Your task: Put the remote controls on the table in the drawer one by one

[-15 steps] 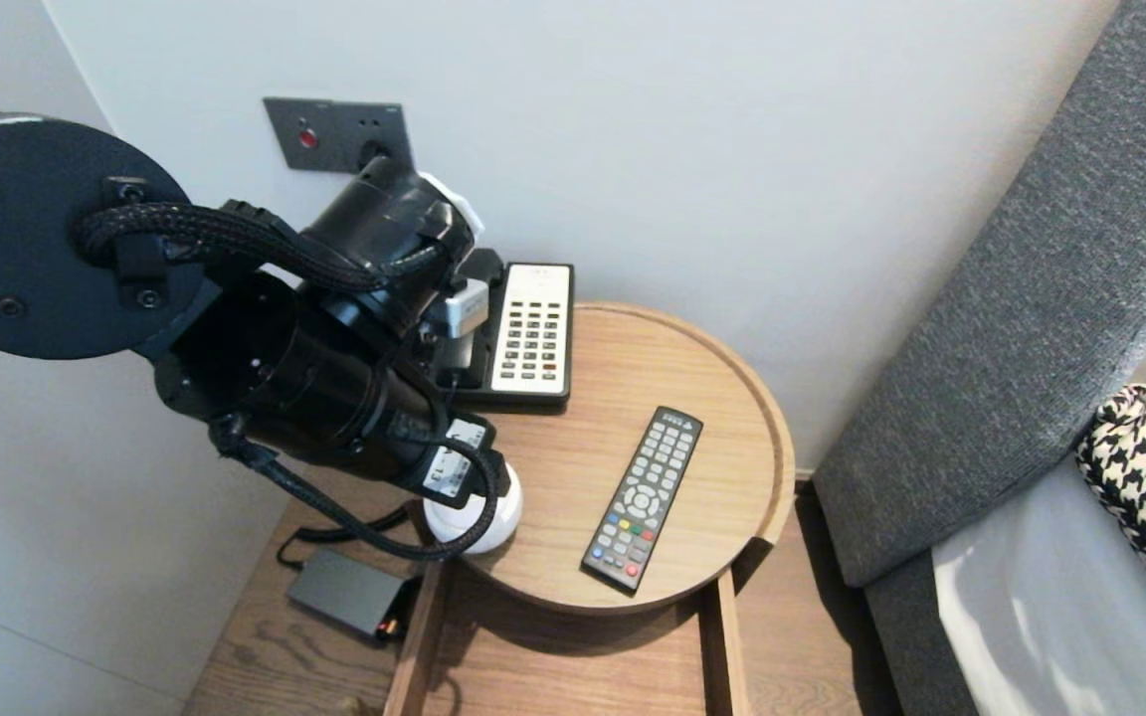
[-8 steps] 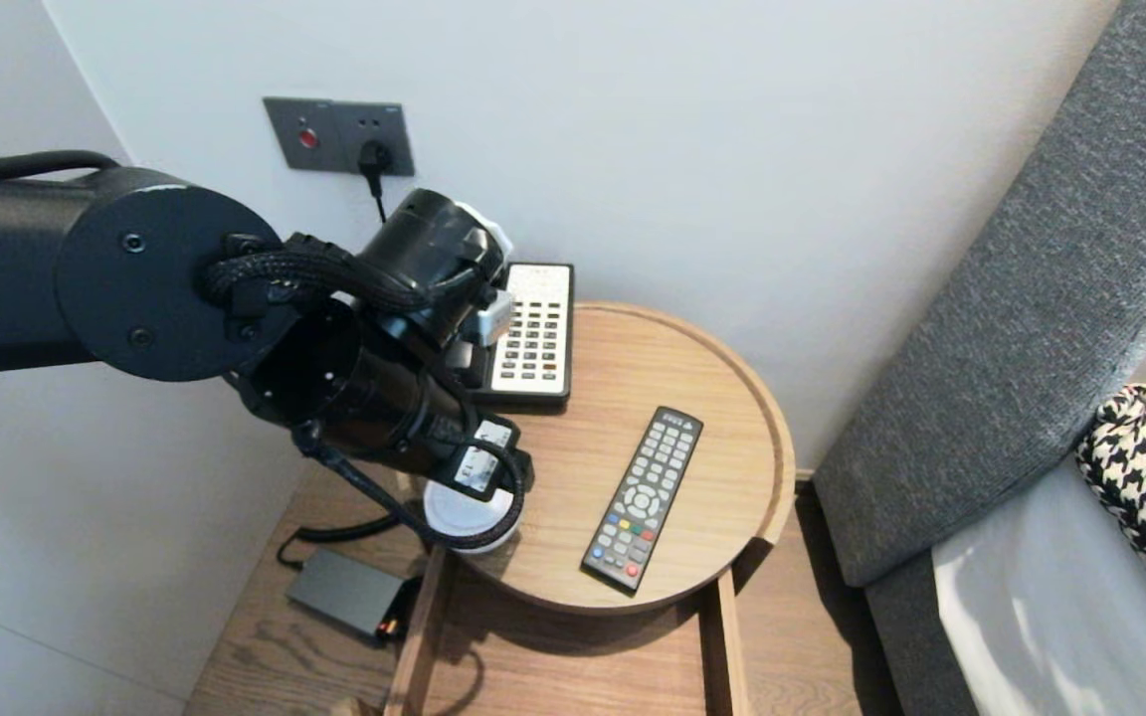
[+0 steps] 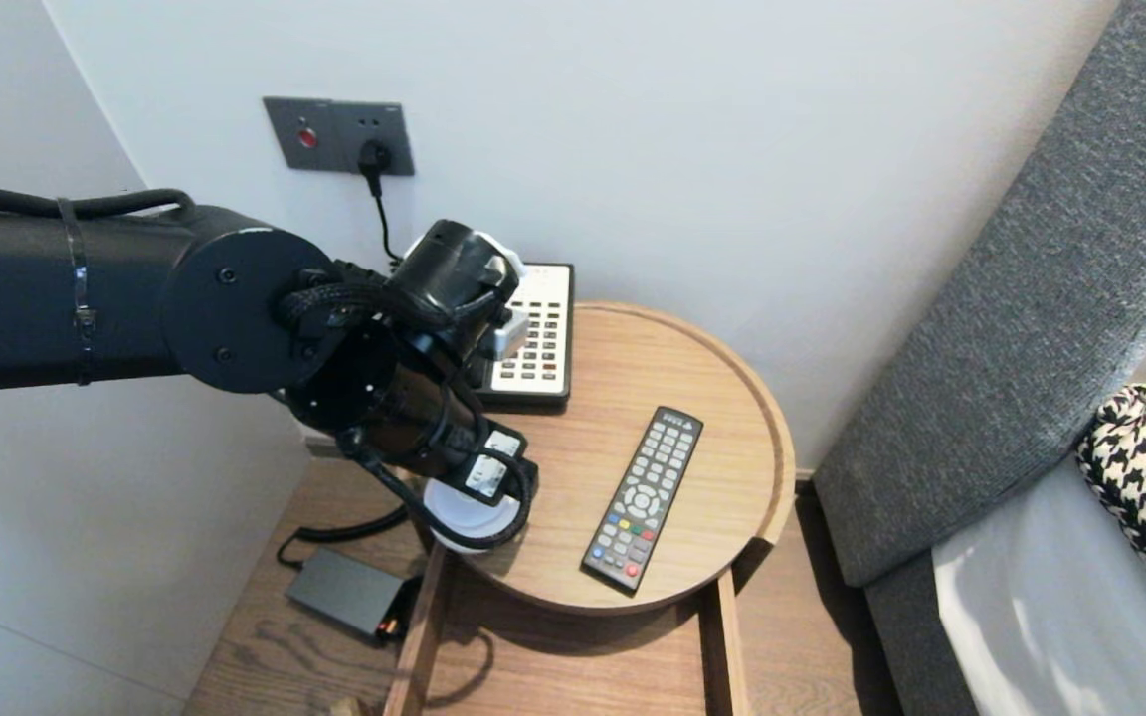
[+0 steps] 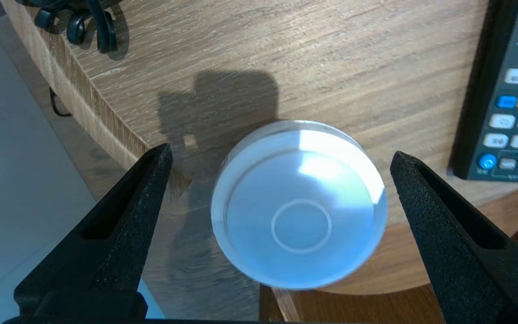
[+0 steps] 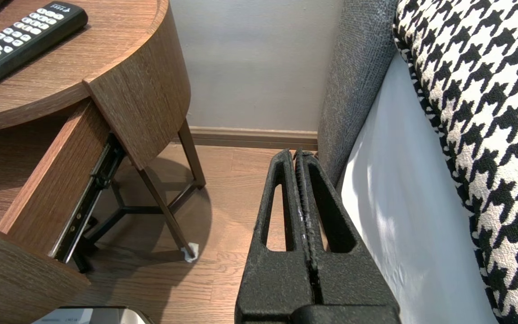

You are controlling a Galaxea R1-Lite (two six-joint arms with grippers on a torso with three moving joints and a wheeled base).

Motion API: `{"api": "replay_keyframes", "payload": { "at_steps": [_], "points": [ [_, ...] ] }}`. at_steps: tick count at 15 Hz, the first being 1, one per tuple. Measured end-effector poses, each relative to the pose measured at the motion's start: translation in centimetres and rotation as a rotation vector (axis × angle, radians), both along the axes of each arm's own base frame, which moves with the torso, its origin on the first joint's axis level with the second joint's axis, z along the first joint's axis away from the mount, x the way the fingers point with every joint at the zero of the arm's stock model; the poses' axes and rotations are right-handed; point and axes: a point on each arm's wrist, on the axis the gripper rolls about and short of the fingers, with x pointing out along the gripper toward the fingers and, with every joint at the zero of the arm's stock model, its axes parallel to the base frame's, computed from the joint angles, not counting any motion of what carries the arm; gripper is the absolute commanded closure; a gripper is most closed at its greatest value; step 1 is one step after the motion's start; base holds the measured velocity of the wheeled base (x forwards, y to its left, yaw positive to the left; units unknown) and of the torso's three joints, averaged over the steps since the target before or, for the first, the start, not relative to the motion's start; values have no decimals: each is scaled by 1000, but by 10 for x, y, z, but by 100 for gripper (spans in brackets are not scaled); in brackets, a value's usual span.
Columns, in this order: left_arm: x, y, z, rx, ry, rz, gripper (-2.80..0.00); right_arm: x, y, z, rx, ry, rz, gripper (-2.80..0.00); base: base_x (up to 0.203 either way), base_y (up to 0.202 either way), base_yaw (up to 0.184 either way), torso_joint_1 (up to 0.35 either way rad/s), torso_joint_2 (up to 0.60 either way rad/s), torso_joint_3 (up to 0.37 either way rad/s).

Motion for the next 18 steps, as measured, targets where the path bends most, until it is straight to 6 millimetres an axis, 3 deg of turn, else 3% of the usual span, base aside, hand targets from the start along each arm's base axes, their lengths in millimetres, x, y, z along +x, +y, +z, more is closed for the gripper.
{"api": "replay_keyframes", "payload": {
  "at_steps": [11, 18],
  "points": [
    [-2, 0, -28, 26, 47, -15, -280, 0, 0, 0, -1, 0, 0, 0, 0, 0, 0, 0, 0, 0],
    [0, -2, -33, 24, 42, -15, -280, 0, 0, 0, -1, 0, 0, 0, 0, 0, 0, 0, 0, 0]
  ]
}}
